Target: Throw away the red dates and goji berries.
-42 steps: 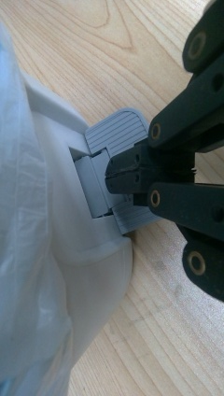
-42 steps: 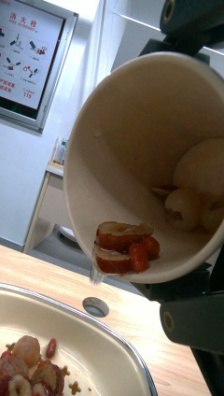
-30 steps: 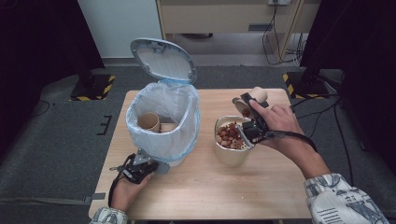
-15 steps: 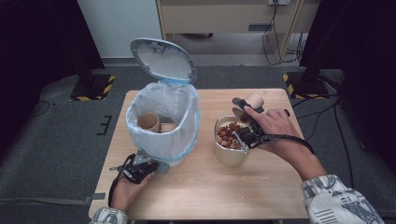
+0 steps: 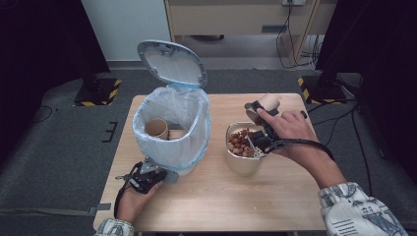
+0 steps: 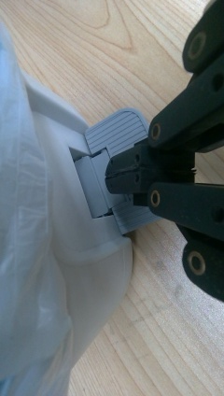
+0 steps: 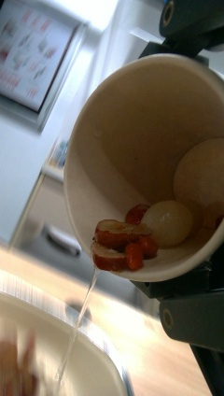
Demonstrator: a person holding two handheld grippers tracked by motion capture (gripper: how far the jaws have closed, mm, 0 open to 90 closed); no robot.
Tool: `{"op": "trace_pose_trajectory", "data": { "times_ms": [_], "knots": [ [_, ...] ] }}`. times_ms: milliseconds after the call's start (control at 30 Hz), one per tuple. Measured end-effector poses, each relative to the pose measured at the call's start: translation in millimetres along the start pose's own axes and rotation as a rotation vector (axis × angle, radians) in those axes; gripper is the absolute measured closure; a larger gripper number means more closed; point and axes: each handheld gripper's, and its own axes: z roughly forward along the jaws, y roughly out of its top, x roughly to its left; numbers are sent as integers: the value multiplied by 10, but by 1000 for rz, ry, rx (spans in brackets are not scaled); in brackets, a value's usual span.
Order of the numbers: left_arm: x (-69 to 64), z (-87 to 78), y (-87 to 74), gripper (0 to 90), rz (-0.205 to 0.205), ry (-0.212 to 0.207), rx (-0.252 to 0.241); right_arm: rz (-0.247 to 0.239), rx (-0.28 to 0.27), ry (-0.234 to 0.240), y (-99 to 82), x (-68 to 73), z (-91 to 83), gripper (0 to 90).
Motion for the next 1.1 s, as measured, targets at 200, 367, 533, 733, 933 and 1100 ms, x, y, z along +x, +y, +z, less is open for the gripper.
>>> {"op": "trace_pose_trajectory", "data": {
  "times_ms": [200, 367, 533, 733, 933, 1100],
  "knots": [
    [-3, 0, 1, 899, 2, 2, 1, -51, -13, -14, 10, -106, -31, 280],
    [-1, 0, 0, 899, 0, 1, 0, -49, -11, -15, -1, -95, -33, 280],
    [-4, 0, 2, 899, 2, 2, 1, -68, -9, -15, 3, -84, -37, 280],
    [-4, 0, 1, 899, 2, 2, 0, -93, -5, -24, -1, -114, -58, 280],
    [-2, 0, 1, 900, 1, 2, 0, -132, -10, -27, 12, -143, -58, 280],
    [0, 0, 0, 899, 0, 2, 0, -97, -5, -35, 19, -184, -54, 280]
  ]
}}
